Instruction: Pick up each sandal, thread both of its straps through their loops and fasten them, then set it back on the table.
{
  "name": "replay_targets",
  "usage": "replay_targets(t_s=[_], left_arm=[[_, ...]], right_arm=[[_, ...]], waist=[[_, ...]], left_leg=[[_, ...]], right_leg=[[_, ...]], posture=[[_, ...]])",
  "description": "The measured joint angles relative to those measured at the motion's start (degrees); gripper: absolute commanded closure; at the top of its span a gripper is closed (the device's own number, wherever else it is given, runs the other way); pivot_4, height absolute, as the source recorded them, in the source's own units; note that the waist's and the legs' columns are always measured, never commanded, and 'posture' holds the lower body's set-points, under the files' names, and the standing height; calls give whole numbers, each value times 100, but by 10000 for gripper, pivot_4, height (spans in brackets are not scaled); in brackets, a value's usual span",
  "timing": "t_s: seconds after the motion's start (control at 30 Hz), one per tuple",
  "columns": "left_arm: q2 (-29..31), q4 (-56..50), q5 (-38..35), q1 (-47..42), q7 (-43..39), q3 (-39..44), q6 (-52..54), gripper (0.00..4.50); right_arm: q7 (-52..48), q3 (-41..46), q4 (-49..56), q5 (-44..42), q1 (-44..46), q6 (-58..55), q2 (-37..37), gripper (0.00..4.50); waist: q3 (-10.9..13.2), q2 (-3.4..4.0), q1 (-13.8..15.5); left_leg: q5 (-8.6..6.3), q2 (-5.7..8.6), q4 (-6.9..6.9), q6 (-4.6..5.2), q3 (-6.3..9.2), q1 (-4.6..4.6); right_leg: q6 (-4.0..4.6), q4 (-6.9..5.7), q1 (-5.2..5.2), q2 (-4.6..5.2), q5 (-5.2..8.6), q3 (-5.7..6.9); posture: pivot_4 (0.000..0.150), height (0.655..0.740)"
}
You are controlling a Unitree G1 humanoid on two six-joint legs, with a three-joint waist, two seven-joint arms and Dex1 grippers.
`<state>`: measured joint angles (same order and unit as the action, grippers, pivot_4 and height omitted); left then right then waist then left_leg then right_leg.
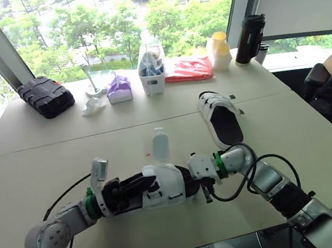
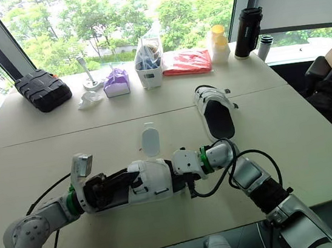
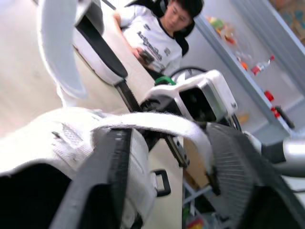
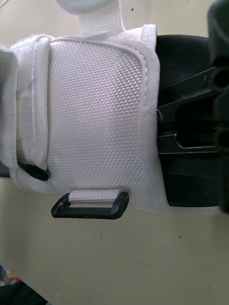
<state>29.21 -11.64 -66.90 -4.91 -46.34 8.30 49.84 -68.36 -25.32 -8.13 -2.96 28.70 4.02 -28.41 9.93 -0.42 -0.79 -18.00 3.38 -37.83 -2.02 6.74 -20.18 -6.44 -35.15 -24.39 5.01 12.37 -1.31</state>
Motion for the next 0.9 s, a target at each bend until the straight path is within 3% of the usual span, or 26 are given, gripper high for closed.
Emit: replay_targets(t_s=[0.03,0.2,0.4,0.67,0.9], left_arm=[[-144,18,-89,-20,153,47,21,1621],[-567,306,-259,-313,1043,526,-30,1621],[-736,698,-15,-500,1324,651,-243,1621],[-316,1993,1224,-1091,436,509,-967,1621],[-77,2331,1775,-1663,-559,135,-928,1621]], right_arm=[[8,0,0,1,0,0,0,45000],[31,-4,9,35,-8,-1,4,45000],[19,-3,17,35,-8,-2,5,45000],[16,-3,9,37,-6,1,12,45000],[30,-7,3,43,3,9,32,45000]], waist=[[-1,-2,9],[-4,-6,9],[-5,-8,7],[-5,-9,5],[-4,-10,-3]], left_leg=[[2,0,-1,-4,2,0],[7,1,-3,-12,2,0],[7,3,-3,-13,1,-2],[7,15,-3,-13,-4,-3],[7,13,-3,-13,-1,-5]], right_leg=[[1,0,2,0,-1,0],[9,1,3,0,-5,0],[7,3,2,0,-6,1],[8,3,1,-2,-6,2],[6,3,0,-3,-7,4]], posture=[[1500,7400],[1500,7400],[1500,7400],[1500,7400],[1500,7400]])
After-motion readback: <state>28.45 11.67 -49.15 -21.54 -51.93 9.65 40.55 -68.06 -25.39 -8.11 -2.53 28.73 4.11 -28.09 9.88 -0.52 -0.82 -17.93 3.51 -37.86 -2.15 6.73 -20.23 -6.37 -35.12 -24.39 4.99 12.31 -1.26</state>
